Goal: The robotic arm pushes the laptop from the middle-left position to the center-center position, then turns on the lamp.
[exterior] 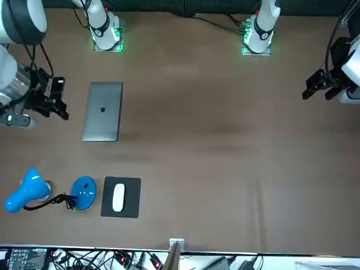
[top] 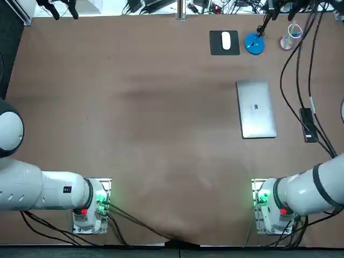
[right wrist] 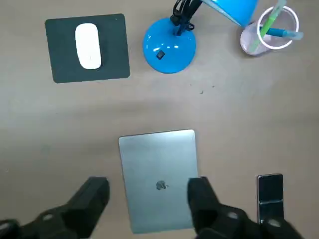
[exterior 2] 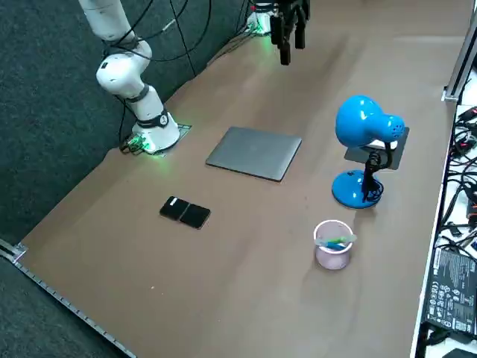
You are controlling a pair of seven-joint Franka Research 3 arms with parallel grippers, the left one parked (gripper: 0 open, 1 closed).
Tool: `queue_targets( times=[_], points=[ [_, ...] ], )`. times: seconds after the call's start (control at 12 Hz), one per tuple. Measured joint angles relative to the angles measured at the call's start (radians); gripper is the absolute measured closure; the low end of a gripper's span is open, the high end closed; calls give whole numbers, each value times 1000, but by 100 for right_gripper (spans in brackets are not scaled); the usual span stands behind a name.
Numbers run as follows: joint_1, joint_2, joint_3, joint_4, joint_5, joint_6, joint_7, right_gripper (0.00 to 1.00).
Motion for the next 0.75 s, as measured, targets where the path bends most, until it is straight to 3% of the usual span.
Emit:
queue_targets(
  times=[0.08,0.25,0.5,0.75],
  points=[
    [-51,-16,48,-2,0,-15,0,0],
    [-141,-51,129,-15,0,-57,-1,0],
    [-220,-110,190,-62,0,-71,-29,0],
    [-249,-151,222,-100,0,-71,-45,0]
  ],
)
